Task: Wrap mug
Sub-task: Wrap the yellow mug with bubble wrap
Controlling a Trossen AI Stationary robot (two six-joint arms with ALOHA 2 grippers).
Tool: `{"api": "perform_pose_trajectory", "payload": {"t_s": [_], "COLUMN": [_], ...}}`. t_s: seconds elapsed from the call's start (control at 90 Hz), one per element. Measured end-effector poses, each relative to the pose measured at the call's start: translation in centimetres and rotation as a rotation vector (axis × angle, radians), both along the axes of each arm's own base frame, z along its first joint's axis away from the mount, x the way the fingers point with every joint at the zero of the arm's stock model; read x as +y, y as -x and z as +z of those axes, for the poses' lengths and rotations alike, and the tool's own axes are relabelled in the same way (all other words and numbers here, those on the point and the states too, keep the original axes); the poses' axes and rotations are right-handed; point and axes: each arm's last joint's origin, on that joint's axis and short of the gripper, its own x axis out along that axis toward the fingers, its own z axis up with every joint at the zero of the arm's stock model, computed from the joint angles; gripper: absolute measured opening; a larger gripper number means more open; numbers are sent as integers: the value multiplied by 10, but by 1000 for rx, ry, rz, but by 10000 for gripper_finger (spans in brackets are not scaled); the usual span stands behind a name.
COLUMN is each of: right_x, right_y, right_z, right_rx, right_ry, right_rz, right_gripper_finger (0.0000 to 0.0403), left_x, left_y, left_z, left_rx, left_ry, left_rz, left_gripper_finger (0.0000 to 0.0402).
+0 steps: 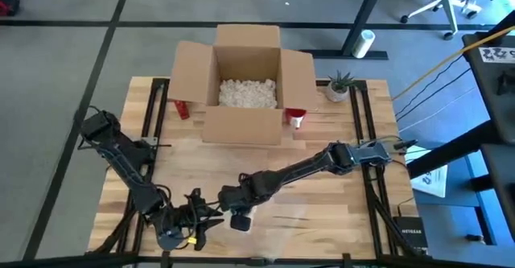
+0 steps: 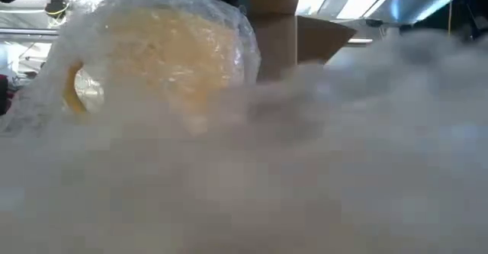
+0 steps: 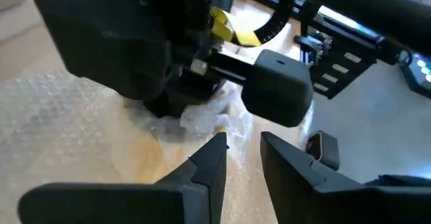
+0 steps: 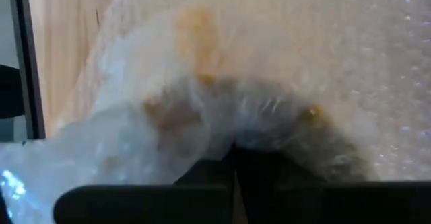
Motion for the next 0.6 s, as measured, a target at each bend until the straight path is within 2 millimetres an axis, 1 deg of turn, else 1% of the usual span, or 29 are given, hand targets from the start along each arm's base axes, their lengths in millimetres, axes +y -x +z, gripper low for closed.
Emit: {"api": "perform_pose_trajectory", "payload": {"t_s": [0.144, 0.322, 0.378, 0.511, 0.6], "right_x": [1, 1, 1, -4, -7], "right_y": [0, 2, 3, 15, 19], "right_z": [1, 32, 38, 66, 73], "right_rx": [0, 6, -15, -33, -40], "right_ry": [-4, 8, -6, 12, 65], "right_rz": [2, -6, -5, -29, -48], "right_gripper_finger": [0, 0, 0, 0, 0], "left_x": [-5, -7, -5, -5, -5], "left_y": [7, 14, 15, 19, 20], "left_z": [0, -4, -5, -8, -9], "left_rx": [3, 25, 36, 50, 58], "left_ry": [12, -6, -5, -6, -16], "left_rz": [-16, -9, 5, 11, 12], "left_gripper_finger": [74, 74, 74, 74, 74]}}
